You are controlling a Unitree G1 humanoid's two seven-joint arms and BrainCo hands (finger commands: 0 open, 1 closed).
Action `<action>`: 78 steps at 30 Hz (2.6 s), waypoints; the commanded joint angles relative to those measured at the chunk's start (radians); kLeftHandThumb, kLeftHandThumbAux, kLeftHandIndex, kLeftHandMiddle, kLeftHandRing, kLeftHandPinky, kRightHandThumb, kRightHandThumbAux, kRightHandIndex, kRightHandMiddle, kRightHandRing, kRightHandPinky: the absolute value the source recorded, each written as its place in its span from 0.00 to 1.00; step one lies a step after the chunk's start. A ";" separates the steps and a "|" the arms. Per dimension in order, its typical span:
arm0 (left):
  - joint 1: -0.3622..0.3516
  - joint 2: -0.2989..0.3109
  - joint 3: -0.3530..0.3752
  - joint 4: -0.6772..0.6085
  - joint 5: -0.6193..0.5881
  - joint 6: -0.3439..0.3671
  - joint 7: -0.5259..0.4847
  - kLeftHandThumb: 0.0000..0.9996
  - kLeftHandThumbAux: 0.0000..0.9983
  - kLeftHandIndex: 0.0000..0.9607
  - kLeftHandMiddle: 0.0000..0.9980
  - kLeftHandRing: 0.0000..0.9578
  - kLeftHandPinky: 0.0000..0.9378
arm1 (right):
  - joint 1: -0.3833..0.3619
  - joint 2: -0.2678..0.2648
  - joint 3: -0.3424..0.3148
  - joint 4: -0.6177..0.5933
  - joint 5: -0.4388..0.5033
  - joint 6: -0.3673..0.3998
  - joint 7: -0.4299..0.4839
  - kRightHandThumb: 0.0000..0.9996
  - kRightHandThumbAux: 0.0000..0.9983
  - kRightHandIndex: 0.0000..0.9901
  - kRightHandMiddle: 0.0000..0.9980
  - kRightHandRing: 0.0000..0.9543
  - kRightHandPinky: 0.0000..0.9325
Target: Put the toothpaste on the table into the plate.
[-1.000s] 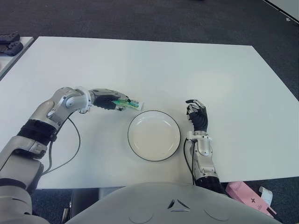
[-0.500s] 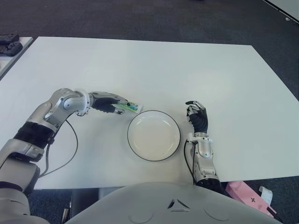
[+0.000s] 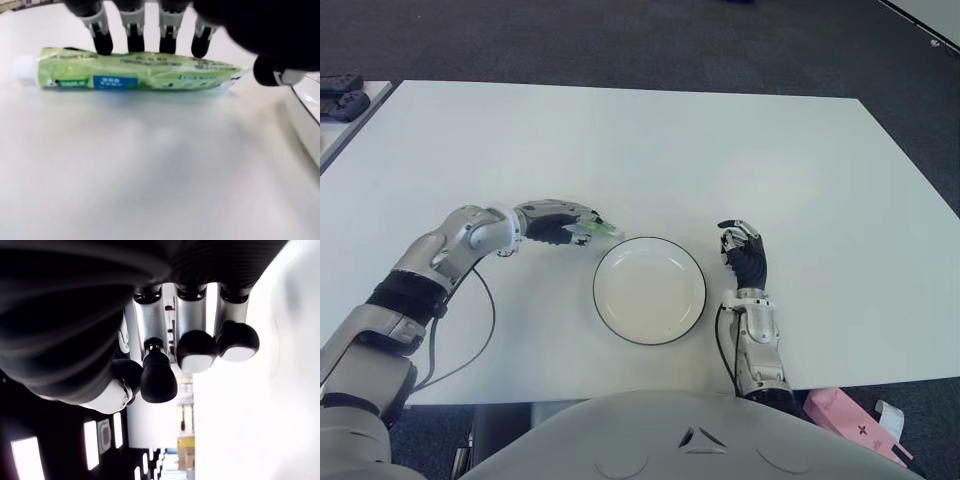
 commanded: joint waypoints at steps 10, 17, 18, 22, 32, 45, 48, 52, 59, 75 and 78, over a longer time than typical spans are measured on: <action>-0.023 -0.059 -0.028 0.152 0.136 0.025 0.338 0.52 0.17 0.00 0.00 0.00 0.02 | 0.031 0.002 0.002 -0.024 0.001 0.052 0.014 0.71 0.72 0.44 0.91 0.93 0.93; -0.050 -0.073 -0.058 0.215 0.178 0.040 0.426 0.50 0.16 0.00 0.00 0.00 0.03 | 0.038 0.000 0.002 -0.037 -0.004 0.063 0.013 0.71 0.72 0.44 0.92 0.93 0.95; -0.055 -0.076 -0.063 0.229 0.183 0.041 0.439 0.49 0.16 0.00 0.00 0.00 0.03 | 0.039 0.000 0.002 -0.035 -0.002 0.062 0.015 0.71 0.72 0.44 0.92 0.93 0.95; -0.068 -0.085 -0.079 0.268 0.194 0.043 0.477 0.49 0.17 0.00 0.00 0.00 0.06 | 0.041 -0.001 0.001 -0.035 0.002 0.060 0.020 0.70 0.72 0.44 0.92 0.93 0.95; -0.101 -0.108 -0.126 0.362 0.214 0.046 0.551 0.51 0.20 0.00 0.00 0.00 0.09 | 0.051 -0.003 -0.001 -0.051 0.004 0.069 0.027 0.70 0.73 0.44 0.92 0.93 0.94; -0.120 -0.109 -0.167 0.406 0.211 0.051 0.565 0.53 0.22 0.00 0.00 0.00 0.10 | 0.052 -0.005 -0.005 -0.052 0.006 0.070 0.032 0.70 0.73 0.44 0.91 0.92 0.93; -0.122 -0.106 -0.172 0.414 0.209 0.046 0.569 0.54 0.23 0.00 0.00 0.00 0.12 | 0.052 -0.005 -0.005 -0.051 0.003 0.070 0.030 0.70 0.73 0.44 0.90 0.92 0.93; -0.129 -0.103 -0.180 0.424 0.211 0.038 0.565 0.55 0.24 0.00 0.00 0.01 0.14 | 0.050 -0.004 -0.004 -0.049 -0.001 0.067 0.026 0.70 0.73 0.44 0.91 0.92 0.93; -0.152 -0.087 -0.213 0.439 0.235 0.018 0.541 0.56 0.25 0.00 0.02 0.05 0.16 | 0.045 -0.005 -0.004 -0.040 -0.002 0.054 0.029 0.70 0.73 0.44 0.91 0.93 0.94; -0.214 -0.044 -0.297 0.469 0.268 -0.058 0.489 0.56 0.26 0.02 0.14 0.17 0.26 | 0.035 0.007 -0.003 -0.034 -0.002 0.053 0.018 0.70 0.73 0.44 0.92 0.93 0.95; -0.218 -0.040 -0.301 0.468 0.268 -0.061 0.485 0.56 0.26 0.03 0.16 0.19 0.28 | 0.036 0.008 -0.002 -0.039 -0.004 0.058 0.013 0.70 0.73 0.44 0.92 0.93 0.95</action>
